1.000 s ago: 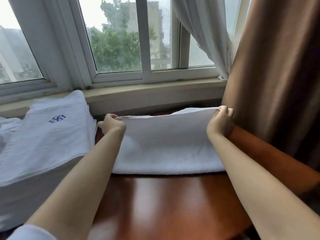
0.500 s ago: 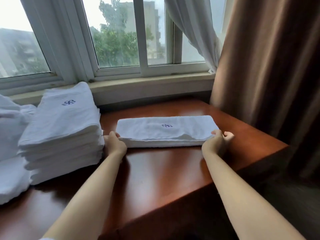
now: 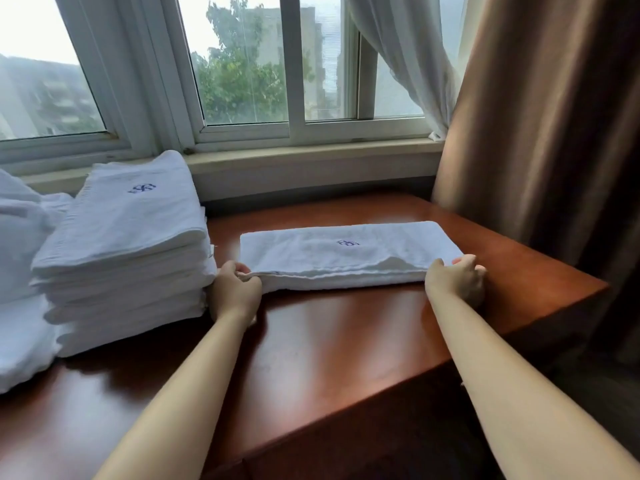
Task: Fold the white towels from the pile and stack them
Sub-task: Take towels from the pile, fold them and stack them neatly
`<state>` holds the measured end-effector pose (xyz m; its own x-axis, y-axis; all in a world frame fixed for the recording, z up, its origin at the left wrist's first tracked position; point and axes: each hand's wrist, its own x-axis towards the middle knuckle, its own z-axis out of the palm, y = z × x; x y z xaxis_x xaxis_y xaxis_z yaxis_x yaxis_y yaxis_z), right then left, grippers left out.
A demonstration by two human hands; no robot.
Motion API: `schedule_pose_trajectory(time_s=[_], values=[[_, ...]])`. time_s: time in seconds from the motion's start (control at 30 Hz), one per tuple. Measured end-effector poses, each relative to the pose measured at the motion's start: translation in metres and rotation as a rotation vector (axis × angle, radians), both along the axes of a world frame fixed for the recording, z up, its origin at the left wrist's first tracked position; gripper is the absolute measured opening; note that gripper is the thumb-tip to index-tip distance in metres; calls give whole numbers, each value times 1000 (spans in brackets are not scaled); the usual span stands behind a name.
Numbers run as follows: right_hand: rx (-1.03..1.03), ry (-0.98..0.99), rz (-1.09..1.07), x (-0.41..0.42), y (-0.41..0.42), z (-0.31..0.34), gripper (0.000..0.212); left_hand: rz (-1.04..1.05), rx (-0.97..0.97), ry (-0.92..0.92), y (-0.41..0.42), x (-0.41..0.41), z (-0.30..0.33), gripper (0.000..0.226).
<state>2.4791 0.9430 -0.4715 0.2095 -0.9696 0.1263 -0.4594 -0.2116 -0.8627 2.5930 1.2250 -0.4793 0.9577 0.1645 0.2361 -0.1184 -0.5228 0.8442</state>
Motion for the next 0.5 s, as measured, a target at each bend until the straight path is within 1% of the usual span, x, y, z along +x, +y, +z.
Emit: schedule_pose_trajectory(time_s=[0.1, 0.17, 0.23, 0.33, 0.5], values=[[-9, 69, 27, 4, -3, -2, 24, -22, 62, -49, 4, 2, -5, 12], [-13, 75, 27, 5, -3, -2, 23, -21, 111, -90, 6, 5, -9, 11], [-24, 60, 29, 5, -1, -2, 19, -21, 113, -108, 6, 8, -11, 10], [-36, 36, 44, 1, 1, -2, 17, -38, 52, -119, 7, 7, -12, 10], [-50, 37, 67, -1, 0, -2, 14, -97, -145, -129, 11, -2, -12, 16]])
